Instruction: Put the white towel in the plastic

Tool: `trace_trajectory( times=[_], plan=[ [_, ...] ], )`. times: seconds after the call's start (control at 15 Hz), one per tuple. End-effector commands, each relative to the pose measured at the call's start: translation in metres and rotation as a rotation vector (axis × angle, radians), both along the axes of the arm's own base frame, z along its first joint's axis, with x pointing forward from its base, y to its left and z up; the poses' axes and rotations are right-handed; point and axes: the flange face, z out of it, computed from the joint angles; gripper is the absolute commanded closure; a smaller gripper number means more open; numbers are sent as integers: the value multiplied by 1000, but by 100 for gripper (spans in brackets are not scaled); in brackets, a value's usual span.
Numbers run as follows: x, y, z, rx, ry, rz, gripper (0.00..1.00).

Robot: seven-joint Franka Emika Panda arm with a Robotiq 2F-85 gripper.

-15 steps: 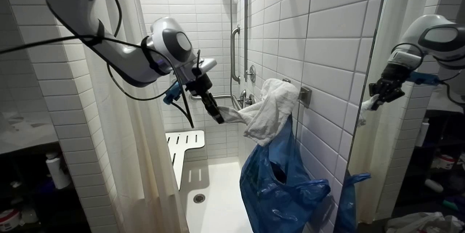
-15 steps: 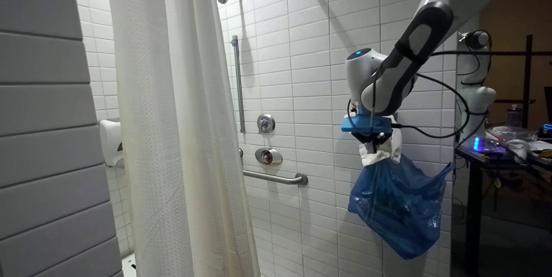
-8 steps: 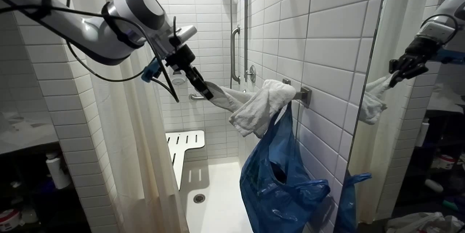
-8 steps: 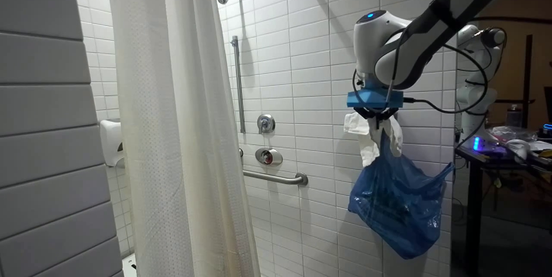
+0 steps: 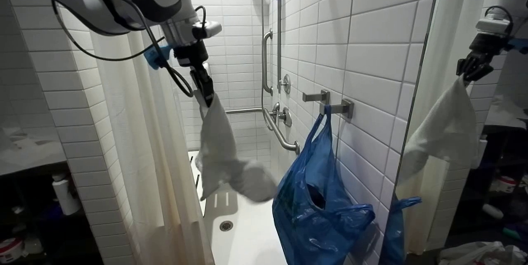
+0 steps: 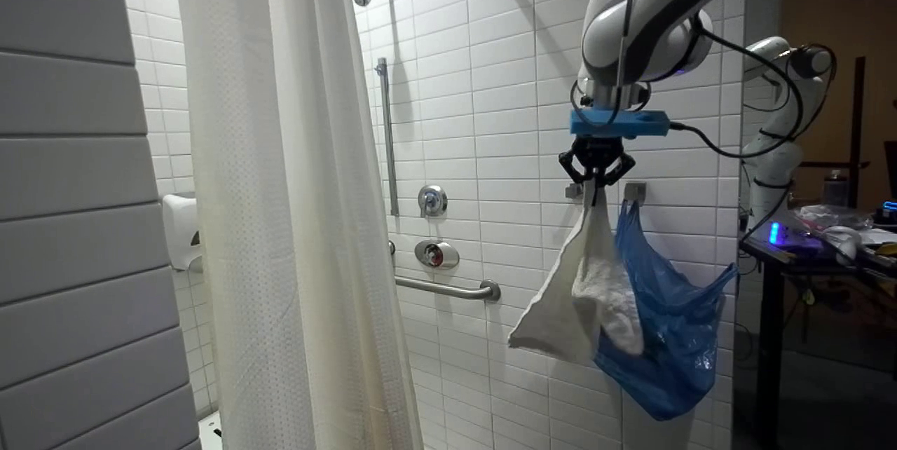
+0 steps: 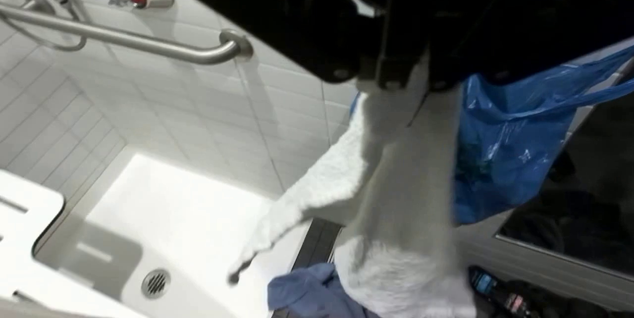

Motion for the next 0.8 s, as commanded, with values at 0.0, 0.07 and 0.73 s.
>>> trace_trajectory(
  times=[0.0, 0.07, 0.73],
  plan=[
    [16, 0, 19, 137, 99, 140, 99],
    [18, -1, 22, 178, 134, 176, 99],
    [9, -44, 58, 369, 189, 143, 99]
  ],
)
